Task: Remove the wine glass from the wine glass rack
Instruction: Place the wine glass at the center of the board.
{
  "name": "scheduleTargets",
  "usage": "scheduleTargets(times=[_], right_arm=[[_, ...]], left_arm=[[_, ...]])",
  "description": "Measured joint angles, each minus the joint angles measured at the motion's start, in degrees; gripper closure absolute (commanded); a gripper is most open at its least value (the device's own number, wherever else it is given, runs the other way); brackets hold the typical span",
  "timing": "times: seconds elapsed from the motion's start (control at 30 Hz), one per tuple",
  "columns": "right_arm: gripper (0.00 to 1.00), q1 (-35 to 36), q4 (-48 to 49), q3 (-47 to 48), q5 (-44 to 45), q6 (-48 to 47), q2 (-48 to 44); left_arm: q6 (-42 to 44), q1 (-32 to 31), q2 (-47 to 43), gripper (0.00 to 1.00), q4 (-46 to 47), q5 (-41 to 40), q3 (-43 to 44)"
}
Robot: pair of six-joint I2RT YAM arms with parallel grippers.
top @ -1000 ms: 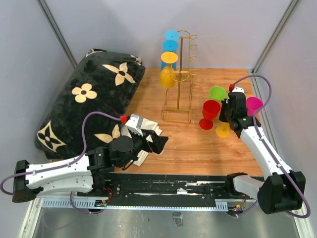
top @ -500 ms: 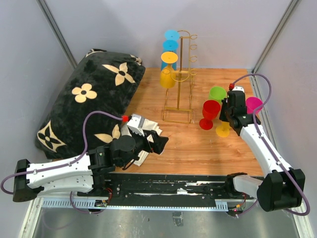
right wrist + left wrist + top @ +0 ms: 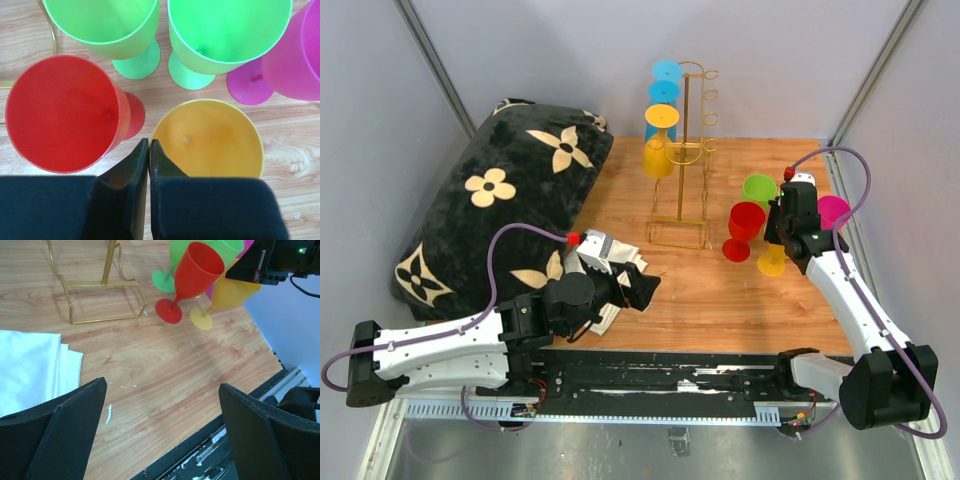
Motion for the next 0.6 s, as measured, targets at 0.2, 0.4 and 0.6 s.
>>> scheduleTargets(times=[0.2,0.4,0.6], right_arm=[[0.97,0.0,0.0,0.0,0.1,-0.2,0.0],[0.97,0.0,0.2,0.3,0.5,-0.4,0.0],[0.96,0.0,0.2,0.3,0.8,-0.7,0.0]], left_arm=[[0.0,0.0,0.0,0.0,0.0,0.0,0.0],[-0.4,0.0,0.0,0.0,-0.5,-0.1,0.0],[-0.7,0.0,0.0,0.0,-0.5,-0.1,0.1]])
